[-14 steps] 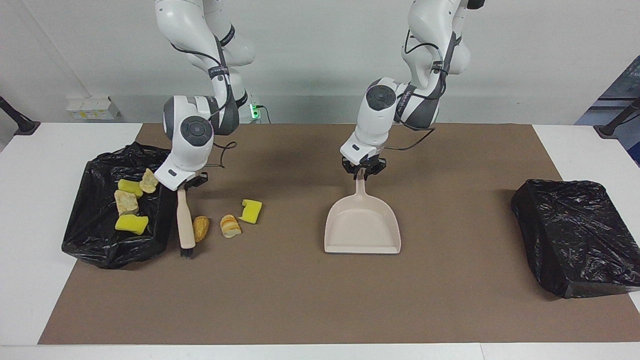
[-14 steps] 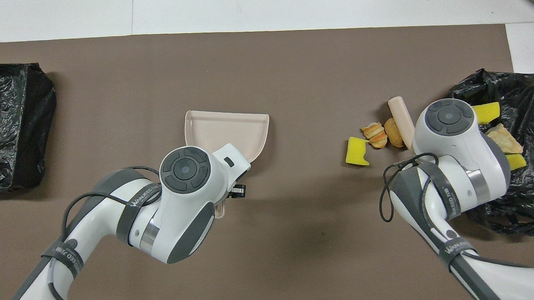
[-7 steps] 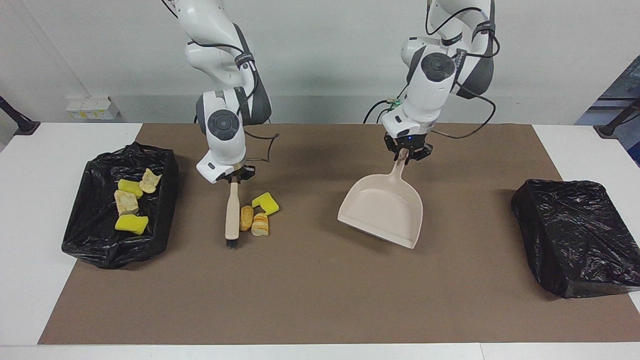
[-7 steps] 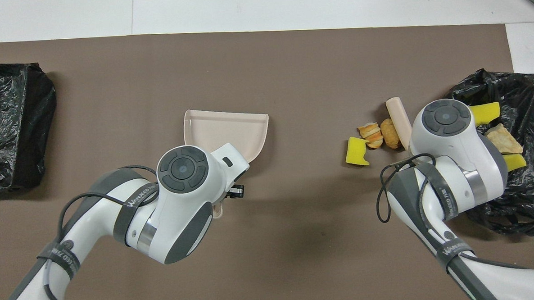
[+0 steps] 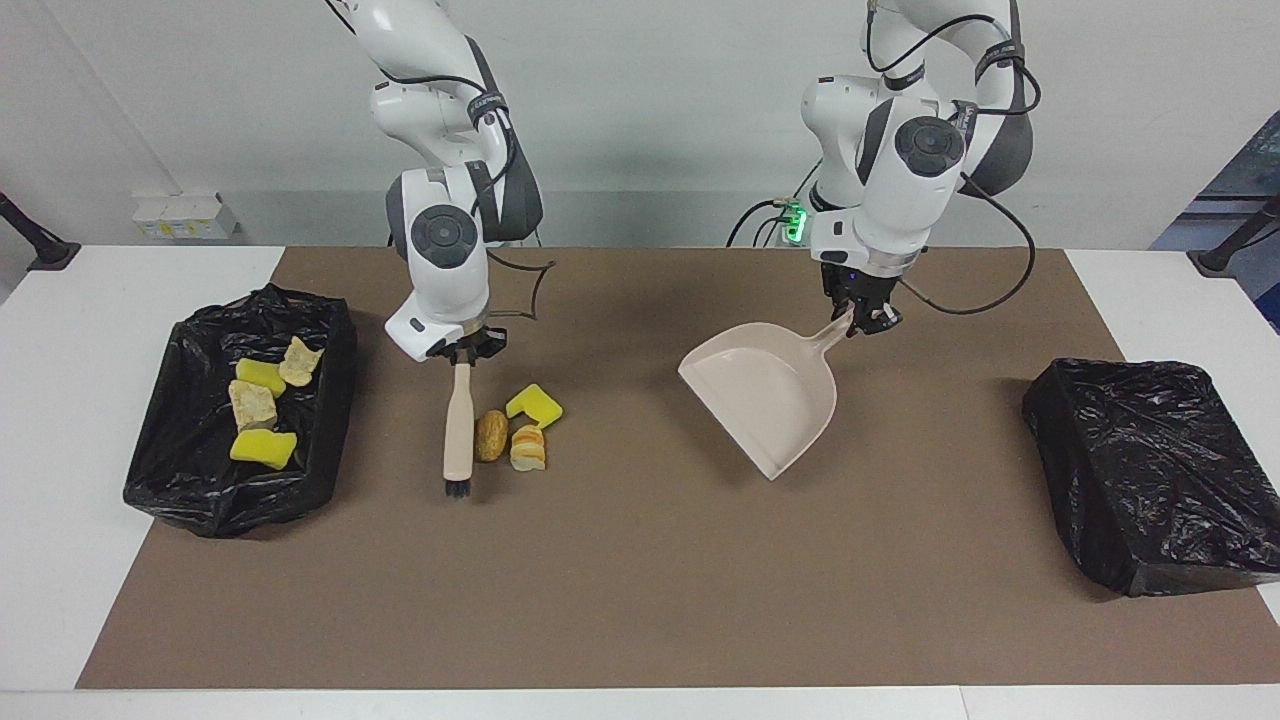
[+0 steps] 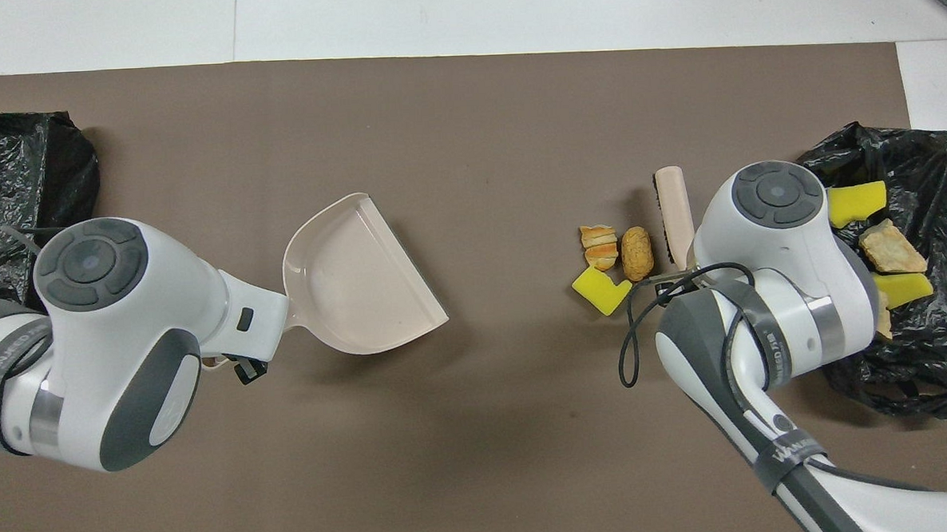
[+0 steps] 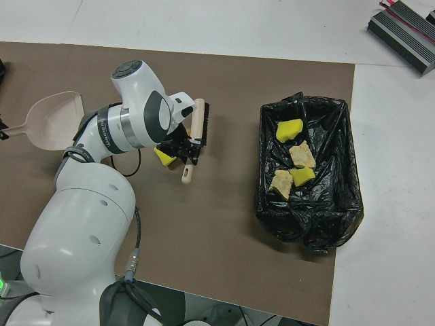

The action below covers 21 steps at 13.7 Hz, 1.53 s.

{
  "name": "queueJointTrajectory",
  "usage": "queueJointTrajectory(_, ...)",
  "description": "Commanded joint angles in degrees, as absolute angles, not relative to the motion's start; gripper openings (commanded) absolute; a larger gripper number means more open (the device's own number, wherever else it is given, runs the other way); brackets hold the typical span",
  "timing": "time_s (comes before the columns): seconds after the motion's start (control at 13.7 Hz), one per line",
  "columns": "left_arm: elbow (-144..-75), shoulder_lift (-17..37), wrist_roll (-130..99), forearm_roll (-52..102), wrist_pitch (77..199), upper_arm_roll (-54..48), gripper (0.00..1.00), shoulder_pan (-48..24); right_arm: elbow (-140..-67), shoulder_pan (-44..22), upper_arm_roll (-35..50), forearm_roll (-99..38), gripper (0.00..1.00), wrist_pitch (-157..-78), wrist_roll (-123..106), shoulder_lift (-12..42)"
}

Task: Sweep and dump trash in bin
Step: 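Sweep the remaining bread and sponge toward the dustpan with the right gripper's brush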

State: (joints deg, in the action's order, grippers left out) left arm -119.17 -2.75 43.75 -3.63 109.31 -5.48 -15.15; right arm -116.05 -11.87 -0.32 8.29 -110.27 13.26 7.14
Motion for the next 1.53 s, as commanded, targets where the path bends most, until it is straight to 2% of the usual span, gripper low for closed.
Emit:
queueJointTrajectory(0.0,-119.36,1.04,45.35,-6.85,114.42,-5.71,0.0,-18.01,-118.99,-11.59,0.0,8.79,0.0,-113.9,13.44,6.15)
queueJointTrajectory(0.22,-118.92,3.69,45.18,-7.21,117.58,-5.89,0.0,-20.64,-119.7,-13.09,0.09,8.53,0.0,-114.17,14.85,7.21)
queueJointTrajectory(0.44,-118.39,6.85,45.26,-13.96,122.24,-5.98,0.0,-25.82,-119.71,-16.51,0.18,6.87,0.0,-114.34,17.65,8.69)
queueJointTrajectory(1.02,-117.42,6.94,45.18,-13.89,117.96,-5.98,0.0,-25.66,-117.16,-23.81,0.35,-7.37,0.0,-119.44,25.14,14.5)
queueJointTrajectory(1.46,-117.69,6.5,45.09,-13.89,115.93,-5.98,0.0,-25.93,-114.53,-29.87,2.2,-22.38,0.0,-119.88,24.7,14.5)
